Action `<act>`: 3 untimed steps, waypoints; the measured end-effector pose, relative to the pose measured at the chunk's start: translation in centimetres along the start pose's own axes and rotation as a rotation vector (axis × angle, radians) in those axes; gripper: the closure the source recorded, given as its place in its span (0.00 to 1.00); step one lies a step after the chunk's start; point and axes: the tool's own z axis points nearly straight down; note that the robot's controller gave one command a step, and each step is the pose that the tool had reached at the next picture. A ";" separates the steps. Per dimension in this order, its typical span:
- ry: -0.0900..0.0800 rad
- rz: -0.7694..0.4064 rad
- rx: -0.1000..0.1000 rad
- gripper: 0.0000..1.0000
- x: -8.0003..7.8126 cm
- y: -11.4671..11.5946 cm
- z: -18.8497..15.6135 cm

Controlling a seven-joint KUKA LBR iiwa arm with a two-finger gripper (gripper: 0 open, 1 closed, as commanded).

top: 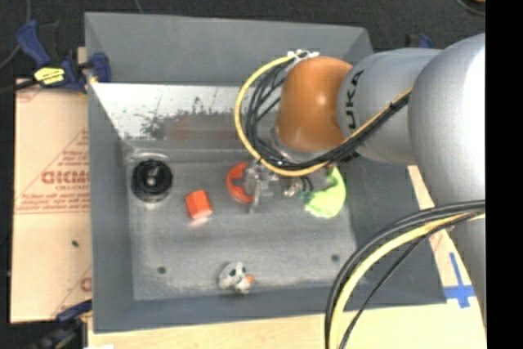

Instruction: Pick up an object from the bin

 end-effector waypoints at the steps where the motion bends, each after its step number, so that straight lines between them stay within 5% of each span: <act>1: 0.000 0.000 0.000 1.00 0.0 0.0 0.0; 3: -0.008 -0.036 0.001 1.00 -1.2 0.1 -8.2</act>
Offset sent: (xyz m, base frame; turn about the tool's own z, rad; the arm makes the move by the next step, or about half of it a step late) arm 0.0034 -0.0051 0.0461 -0.0321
